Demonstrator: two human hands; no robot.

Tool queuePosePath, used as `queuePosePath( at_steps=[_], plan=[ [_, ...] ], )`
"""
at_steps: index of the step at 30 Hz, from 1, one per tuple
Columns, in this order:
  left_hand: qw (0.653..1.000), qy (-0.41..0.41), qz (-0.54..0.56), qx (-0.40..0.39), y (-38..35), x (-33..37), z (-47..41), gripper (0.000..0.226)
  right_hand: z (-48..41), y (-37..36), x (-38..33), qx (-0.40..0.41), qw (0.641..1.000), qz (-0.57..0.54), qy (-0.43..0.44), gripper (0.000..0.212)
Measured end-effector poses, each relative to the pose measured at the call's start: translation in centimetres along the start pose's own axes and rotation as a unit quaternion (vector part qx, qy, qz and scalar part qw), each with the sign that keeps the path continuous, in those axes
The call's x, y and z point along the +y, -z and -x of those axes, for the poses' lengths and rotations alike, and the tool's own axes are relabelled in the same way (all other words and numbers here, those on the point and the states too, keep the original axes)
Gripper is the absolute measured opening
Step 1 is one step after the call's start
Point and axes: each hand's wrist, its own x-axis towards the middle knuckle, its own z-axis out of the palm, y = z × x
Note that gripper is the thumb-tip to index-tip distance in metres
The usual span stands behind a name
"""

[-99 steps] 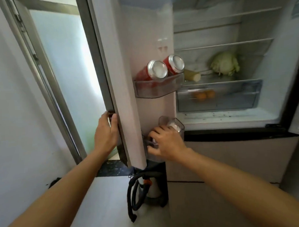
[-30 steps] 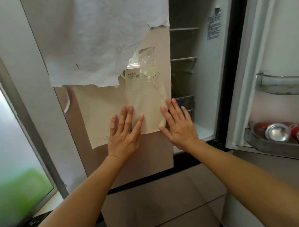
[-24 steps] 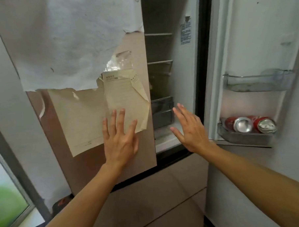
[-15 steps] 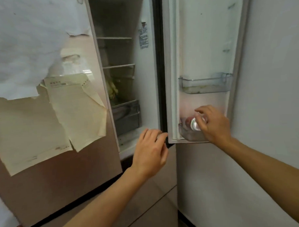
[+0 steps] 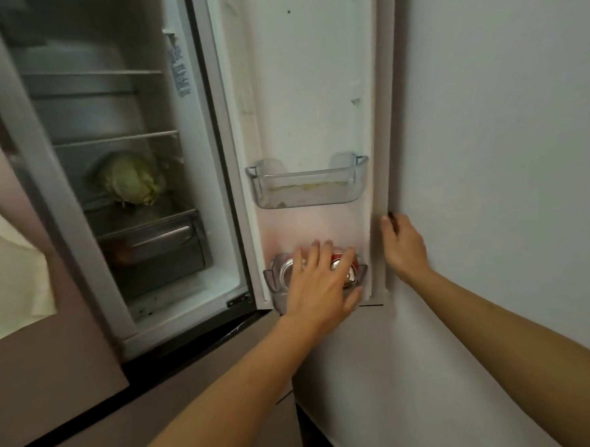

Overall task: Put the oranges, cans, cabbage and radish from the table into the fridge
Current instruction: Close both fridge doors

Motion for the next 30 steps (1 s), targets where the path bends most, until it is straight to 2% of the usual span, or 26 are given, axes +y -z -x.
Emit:
queuePosePath(
  at_steps=[3,8,13,17,21,25,30],
  plan=[
    [1.0,0.019,-0.004,0.001,-0.6,0.3,0.0,0.06,-0.5,-1.7,0.5,-0.063,0.995,-0.048,-0.057,0.065],
    [0.995,0.069,0.067,-0.018,-0.2,0.1,1.3,0.066,0.3,-2.3,1.4,-0.065,0.994,-0.065,-0.063,0.076],
    [0.996,0.06,0.056,-0.035,1.0,-1.8,3.6,0.072,3.9,-1.3,0.6,-0.027,0.999,-0.038,-0.02,0.071],
    [0.996,0.054,0.057,-0.047,3.1,-4.2,7.1,0.074,7.8,-0.4,-1.2,0.011,0.997,-0.08,0.005,0.072],
    [0.997,0.05,0.041,-0.039,4.6,-7.3,10.6,0.074,11.3,0.2,-3.2,-0.021,0.991,-0.124,0.034,0.088],
    [0.996,0.076,0.031,-0.046,5.8,-10.2,14.4,0.071,15.6,-1.3,-5.3,-0.054,0.992,-0.097,0.063,0.105],
    [0.989,0.137,0.031,-0.054,6.7,-12.8,17.9,0.077,19.4,-3.9,-7.4,-0.079,0.984,-0.086,0.131,0.098]
  ],
)
